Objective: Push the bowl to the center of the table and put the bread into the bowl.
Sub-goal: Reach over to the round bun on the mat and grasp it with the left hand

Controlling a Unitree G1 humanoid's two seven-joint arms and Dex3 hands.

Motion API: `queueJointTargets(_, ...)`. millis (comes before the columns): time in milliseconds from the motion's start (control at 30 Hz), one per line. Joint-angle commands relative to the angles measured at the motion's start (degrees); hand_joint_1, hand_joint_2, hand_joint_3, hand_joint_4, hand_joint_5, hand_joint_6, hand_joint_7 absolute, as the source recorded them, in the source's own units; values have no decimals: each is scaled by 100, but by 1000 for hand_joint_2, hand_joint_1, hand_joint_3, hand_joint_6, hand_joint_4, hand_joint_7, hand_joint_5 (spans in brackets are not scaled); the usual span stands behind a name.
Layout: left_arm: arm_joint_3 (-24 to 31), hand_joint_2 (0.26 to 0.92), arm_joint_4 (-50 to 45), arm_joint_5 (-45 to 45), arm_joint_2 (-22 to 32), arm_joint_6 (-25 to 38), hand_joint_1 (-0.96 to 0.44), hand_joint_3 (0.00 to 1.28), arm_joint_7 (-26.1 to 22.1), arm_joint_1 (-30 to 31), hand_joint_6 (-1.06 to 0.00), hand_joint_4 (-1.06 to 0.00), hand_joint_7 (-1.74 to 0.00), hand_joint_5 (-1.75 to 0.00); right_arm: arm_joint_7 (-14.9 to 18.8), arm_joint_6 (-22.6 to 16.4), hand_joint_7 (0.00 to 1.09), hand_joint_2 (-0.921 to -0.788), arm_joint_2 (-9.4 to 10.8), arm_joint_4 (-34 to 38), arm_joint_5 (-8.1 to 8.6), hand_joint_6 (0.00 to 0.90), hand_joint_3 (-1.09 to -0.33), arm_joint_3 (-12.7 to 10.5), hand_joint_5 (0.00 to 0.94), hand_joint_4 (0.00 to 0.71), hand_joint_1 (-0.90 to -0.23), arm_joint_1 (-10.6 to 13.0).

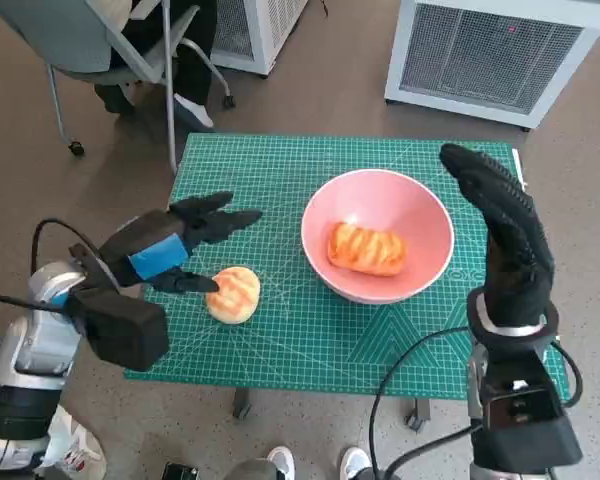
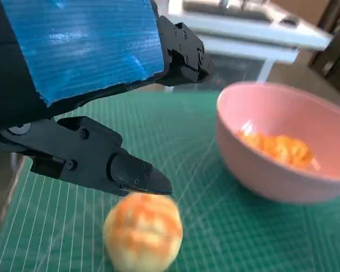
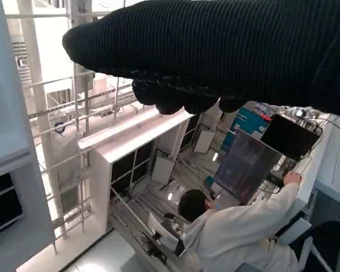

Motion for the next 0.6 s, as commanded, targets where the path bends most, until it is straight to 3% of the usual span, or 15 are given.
queueJointTargets(33,-239,855,-40,238,-90,290,-168,0,-104,39,-337,-196,-25,-3,45,17,894,-921,-20,100,35,9,-557,14,32,414,-354,29)
queueJointTargets(367,-728,859,176,613,-299,936,-111,2,-392,-129,-331,-196,-12,-2,118,79,907,-921,-52,22,110,1,-561,45,31,413,-347,57)
queueJointTargets(600,-1058,870,674,892,-485,1152,-48,5,-490,-372,-393,-255,-34,-23,167,90,911,-921,-64,-8,142,-1,-562,43,32,413,-343,82)
